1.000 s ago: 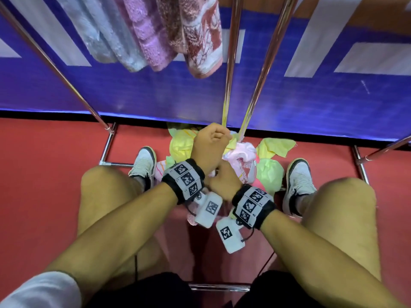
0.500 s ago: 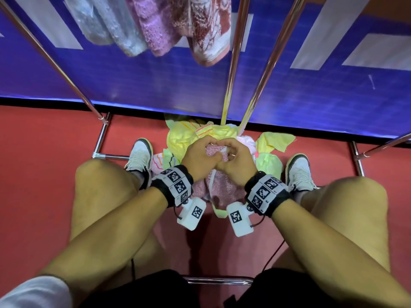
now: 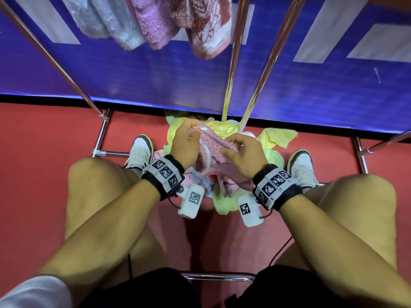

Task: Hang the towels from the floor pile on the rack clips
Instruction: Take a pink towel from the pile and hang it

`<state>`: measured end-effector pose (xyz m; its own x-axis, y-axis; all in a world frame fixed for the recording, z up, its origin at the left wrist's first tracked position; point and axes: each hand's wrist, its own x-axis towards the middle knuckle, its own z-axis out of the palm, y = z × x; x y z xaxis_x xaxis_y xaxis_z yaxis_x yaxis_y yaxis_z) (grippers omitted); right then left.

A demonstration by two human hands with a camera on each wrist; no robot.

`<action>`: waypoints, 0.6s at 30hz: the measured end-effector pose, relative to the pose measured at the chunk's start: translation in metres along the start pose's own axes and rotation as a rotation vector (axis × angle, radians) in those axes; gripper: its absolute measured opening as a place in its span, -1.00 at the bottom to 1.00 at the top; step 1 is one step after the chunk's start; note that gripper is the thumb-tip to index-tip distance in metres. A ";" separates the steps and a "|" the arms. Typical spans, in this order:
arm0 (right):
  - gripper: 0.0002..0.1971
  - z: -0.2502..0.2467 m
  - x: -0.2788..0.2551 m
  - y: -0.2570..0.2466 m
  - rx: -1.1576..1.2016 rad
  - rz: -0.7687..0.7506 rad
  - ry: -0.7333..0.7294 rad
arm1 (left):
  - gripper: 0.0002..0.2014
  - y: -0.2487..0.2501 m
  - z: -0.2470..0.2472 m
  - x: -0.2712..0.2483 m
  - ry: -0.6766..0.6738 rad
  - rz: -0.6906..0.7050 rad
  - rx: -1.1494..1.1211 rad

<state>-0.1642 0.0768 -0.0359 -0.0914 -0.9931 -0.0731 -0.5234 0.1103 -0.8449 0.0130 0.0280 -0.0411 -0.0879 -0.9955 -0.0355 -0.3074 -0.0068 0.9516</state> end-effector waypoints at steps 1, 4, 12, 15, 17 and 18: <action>-0.85 0.001 -0.001 0.002 -0.043 -0.019 -0.010 | -0.77 0.000 0.000 -0.001 -0.004 -0.007 -0.007; -0.73 -0.001 -0.003 0.002 -0.101 -0.061 -0.042 | -0.89 0.006 -0.001 -0.003 -0.018 -0.029 -0.024; -0.47 0.002 -0.010 0.000 -0.089 -0.209 -0.181 | -0.84 0.011 0.002 -0.021 -0.438 0.067 0.055; -0.58 0.003 -0.011 0.002 -0.118 -0.200 -0.277 | -0.78 0.012 0.004 -0.029 -0.515 0.132 0.105; -0.75 0.000 -0.009 0.004 -0.160 -0.146 -0.279 | -0.78 0.009 0.003 -0.029 -0.511 0.165 0.180; -0.77 -0.001 -0.008 0.004 -0.162 -0.138 -0.273 | -0.80 0.007 0.002 -0.028 -0.494 0.158 0.193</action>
<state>-0.1665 0.0854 -0.0375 0.2083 -0.9706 -0.1210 -0.6444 -0.0431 -0.7635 0.0113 0.0563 -0.0342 -0.5670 -0.8199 -0.0796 -0.4179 0.2030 0.8855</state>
